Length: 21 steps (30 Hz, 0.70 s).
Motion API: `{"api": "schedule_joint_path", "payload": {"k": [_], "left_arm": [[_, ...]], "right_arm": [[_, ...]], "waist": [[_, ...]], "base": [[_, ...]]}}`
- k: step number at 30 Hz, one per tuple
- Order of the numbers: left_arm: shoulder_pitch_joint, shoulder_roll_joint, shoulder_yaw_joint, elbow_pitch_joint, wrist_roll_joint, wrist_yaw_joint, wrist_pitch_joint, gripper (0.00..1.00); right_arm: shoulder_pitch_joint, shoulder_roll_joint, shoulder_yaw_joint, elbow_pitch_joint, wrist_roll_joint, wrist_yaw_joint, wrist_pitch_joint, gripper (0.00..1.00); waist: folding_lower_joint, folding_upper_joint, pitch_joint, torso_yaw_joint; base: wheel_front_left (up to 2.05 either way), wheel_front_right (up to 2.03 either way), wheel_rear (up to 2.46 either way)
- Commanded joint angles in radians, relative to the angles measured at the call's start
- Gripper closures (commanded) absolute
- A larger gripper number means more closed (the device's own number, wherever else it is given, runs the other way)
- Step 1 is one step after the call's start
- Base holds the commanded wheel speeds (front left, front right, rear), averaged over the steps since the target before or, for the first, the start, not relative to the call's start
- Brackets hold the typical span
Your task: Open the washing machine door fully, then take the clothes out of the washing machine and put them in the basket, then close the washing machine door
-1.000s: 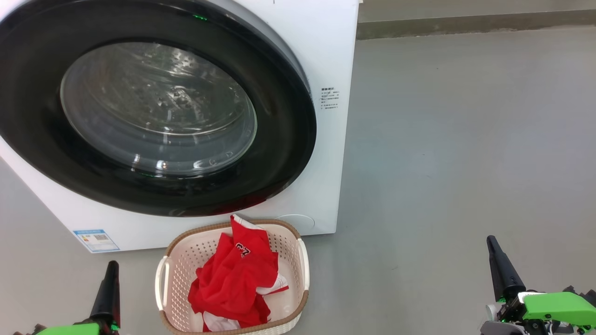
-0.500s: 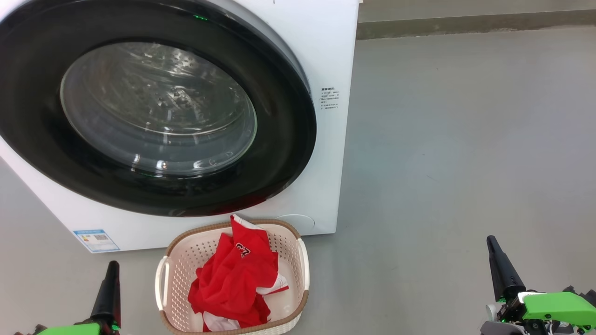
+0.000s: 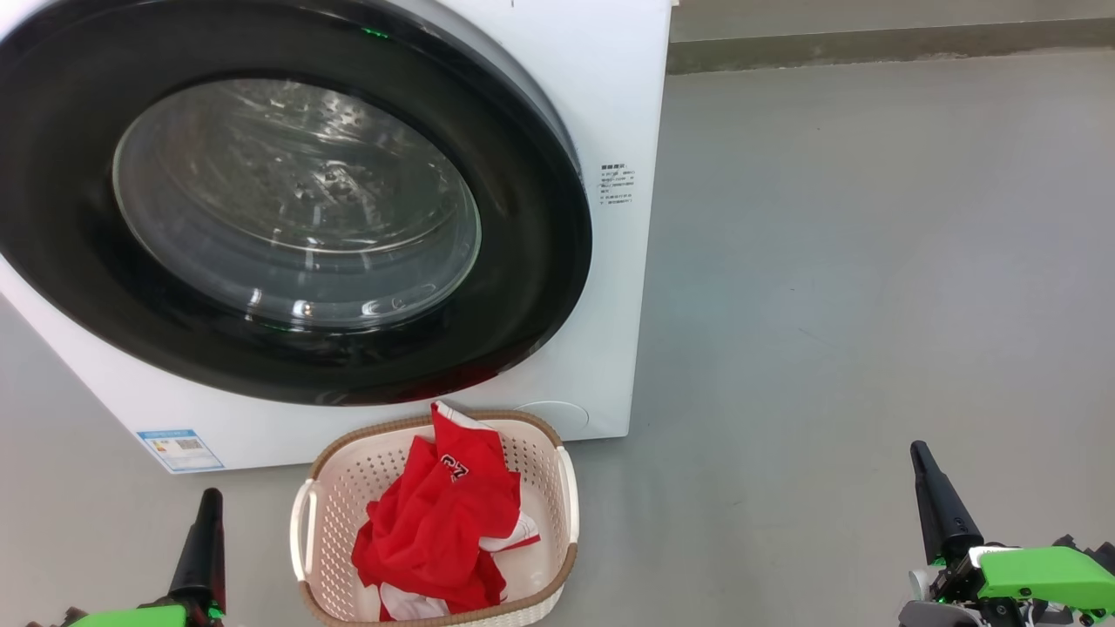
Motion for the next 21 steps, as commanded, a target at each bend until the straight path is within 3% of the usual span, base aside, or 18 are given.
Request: {"api": "schedule_joint_path", "payload": {"k": [1,21], "left_arm": [[-0.038,0.012,0.036,-0.022,-0.001,-0.003,0.009,1.00],[-0.038,0.010,0.038,-0.022,0.002,-0.003,0.011,1.00]], "right_arm": [[-0.027,-0.003,0.024,-0.030,0.004,-0.001,0.008,1.00],[-0.027,-0.003,0.024,-0.030,0.004,-0.001,0.008,1.00]], "waist": [[0.0000,0.0000,0.000,0.000],[0.0000,0.0000,0.000,0.000]], "base": [[0.00,0.00,0.00],[0.00,0.00,0.00]]}}
